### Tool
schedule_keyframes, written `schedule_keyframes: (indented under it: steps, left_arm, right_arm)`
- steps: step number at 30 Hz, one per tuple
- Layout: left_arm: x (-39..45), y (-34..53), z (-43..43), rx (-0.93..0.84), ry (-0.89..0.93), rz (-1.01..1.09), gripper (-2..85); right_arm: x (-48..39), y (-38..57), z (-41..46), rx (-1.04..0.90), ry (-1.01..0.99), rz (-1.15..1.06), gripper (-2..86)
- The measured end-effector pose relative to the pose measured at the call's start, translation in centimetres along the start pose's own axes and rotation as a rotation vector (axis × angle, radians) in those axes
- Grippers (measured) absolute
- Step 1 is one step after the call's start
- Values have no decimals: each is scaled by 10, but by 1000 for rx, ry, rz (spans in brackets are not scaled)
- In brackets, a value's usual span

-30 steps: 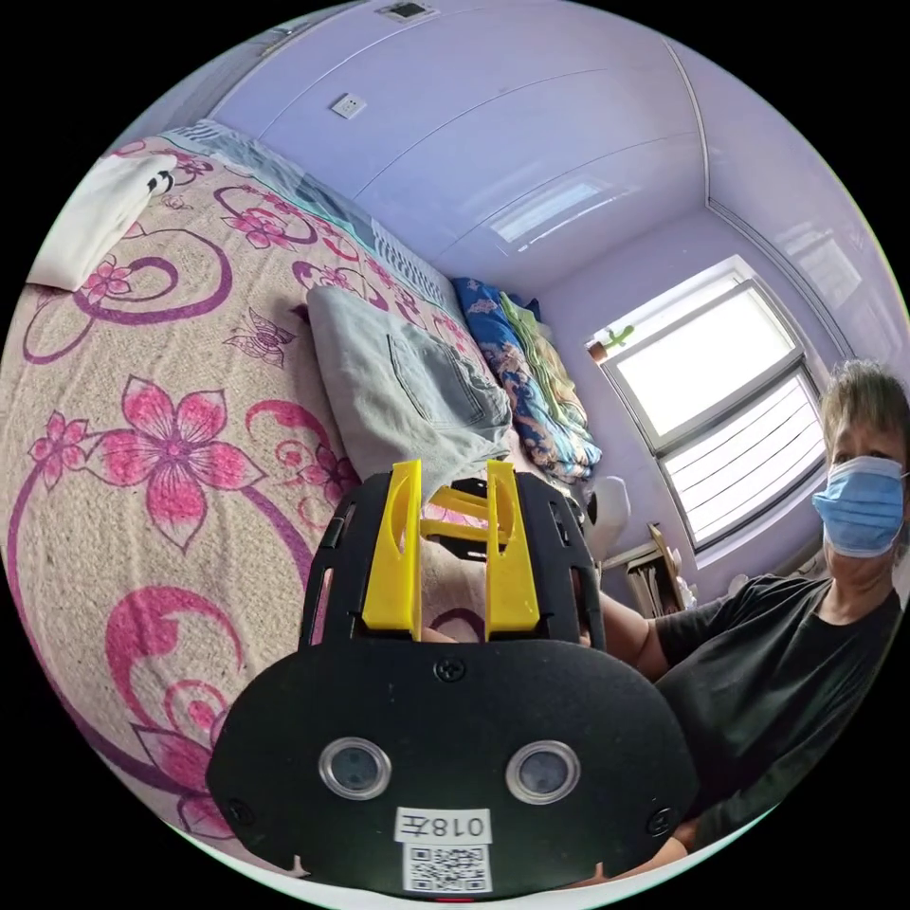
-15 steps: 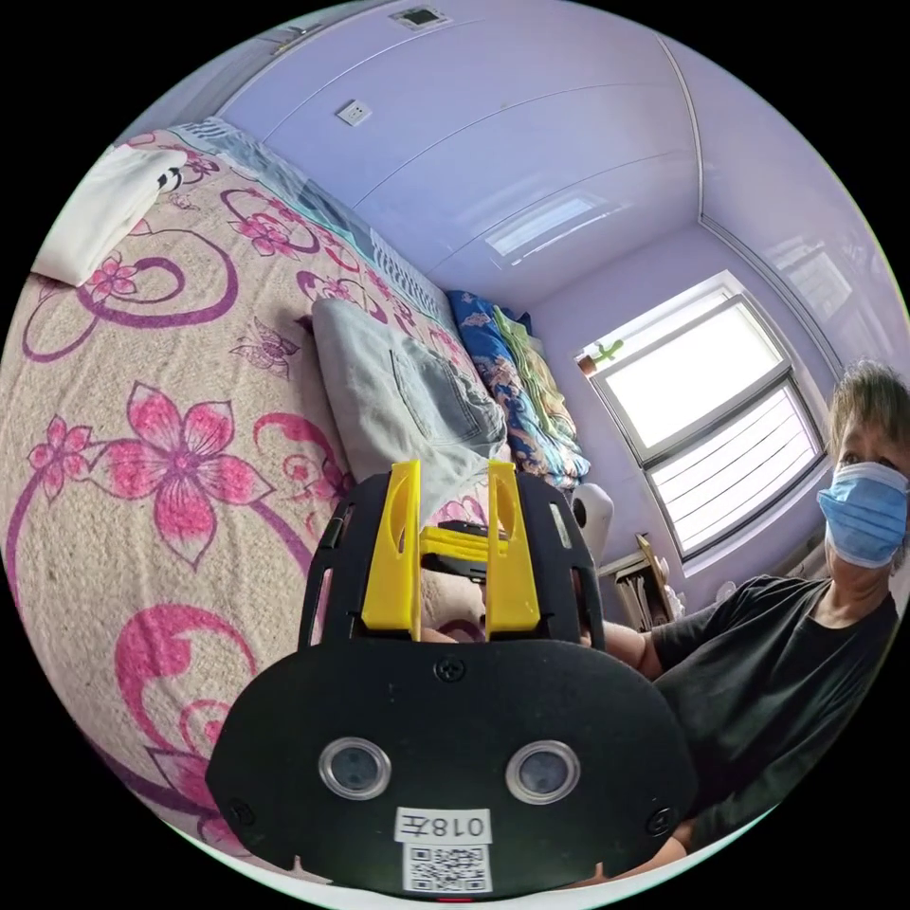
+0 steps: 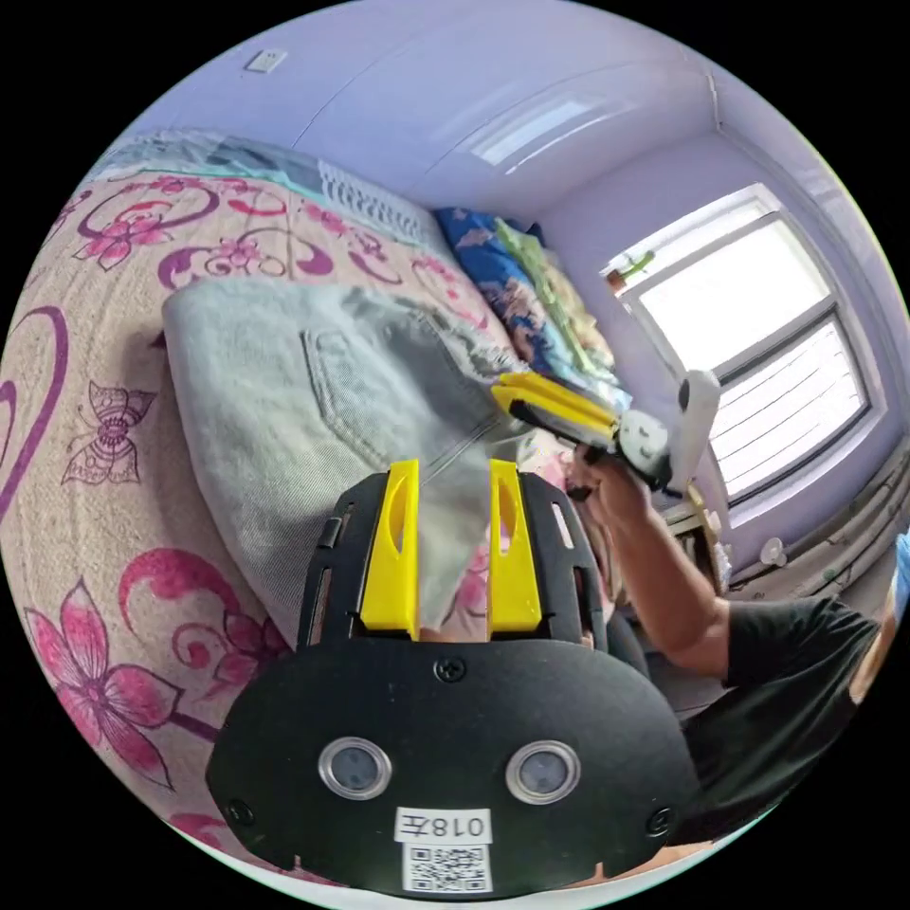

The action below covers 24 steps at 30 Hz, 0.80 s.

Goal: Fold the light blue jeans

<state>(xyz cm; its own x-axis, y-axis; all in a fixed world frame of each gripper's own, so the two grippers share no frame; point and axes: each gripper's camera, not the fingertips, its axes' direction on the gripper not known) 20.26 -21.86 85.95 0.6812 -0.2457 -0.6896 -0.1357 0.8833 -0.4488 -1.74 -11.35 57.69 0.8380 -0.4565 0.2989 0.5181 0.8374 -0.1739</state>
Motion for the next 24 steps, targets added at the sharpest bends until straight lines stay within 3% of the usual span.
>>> schedule_keyframes:
  steps: [4,7,11,16,21,24]
  left_arm:
    - [-27,13,7,40,27,-48,67]
    - [-27,1,-4,33,85,-10,99]
    - [-42,-9,-78,276,93,9,123]
    - [-124,-12,-105,281,-30,-191,157]
    - [-200,5,-73,157,95,-318,185]
    - [-225,14,-73,184,140,-340,184]
  right_arm:
    - [12,34,22,18,45,-84,43]
    - [26,36,10,64,11,-53,42]
    - [101,25,-22,219,-170,147,67]
    - [214,-9,34,46,-469,333,141]
    - [288,-16,122,-130,-778,495,185]
    - [306,-6,156,-176,-918,534,192]
